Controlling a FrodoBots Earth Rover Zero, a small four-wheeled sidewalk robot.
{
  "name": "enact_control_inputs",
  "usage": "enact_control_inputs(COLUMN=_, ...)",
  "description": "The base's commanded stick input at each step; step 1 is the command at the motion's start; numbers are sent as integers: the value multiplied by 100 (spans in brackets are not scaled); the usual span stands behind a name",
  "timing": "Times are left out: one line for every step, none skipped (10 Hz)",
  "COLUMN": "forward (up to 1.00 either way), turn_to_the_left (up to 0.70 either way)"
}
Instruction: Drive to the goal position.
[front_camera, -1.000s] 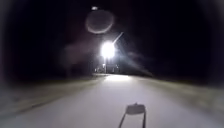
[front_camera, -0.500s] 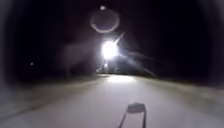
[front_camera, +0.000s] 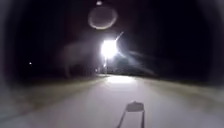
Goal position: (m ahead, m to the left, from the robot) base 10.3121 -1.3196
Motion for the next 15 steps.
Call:
enact_control_inputs(forward=100, turn_to_the_left=0)
enact_control_inputs(forward=100, turn_to_the_left=-6)
enact_control_inputs(forward=100, turn_to_the_left=-24)
enact_control_inputs(forward=100, turn_to_the_left=-8)
enact_control_inputs(forward=100, turn_to_the_left=0)
enact_control_inputs(forward=100, turn_to_the_left=0)
enact_control_inputs(forward=100, turn_to_the_left=0)
enact_control_inputs(forward=100, turn_to_the_left=0)
enact_control_inputs(forward=100, turn_to_the_left=0)
enact_control_inputs(forward=100, turn_to_the_left=0)
enact_control_inputs(forward=100, turn_to_the_left=0)
enact_control_inputs(forward=100, turn_to_the_left=-25)
enact_control_inputs(forward=100, turn_to_the_left=-18)
enact_control_inputs(forward=100, turn_to_the_left=-9)
enact_control_inputs(forward=100, turn_to_the_left=0)
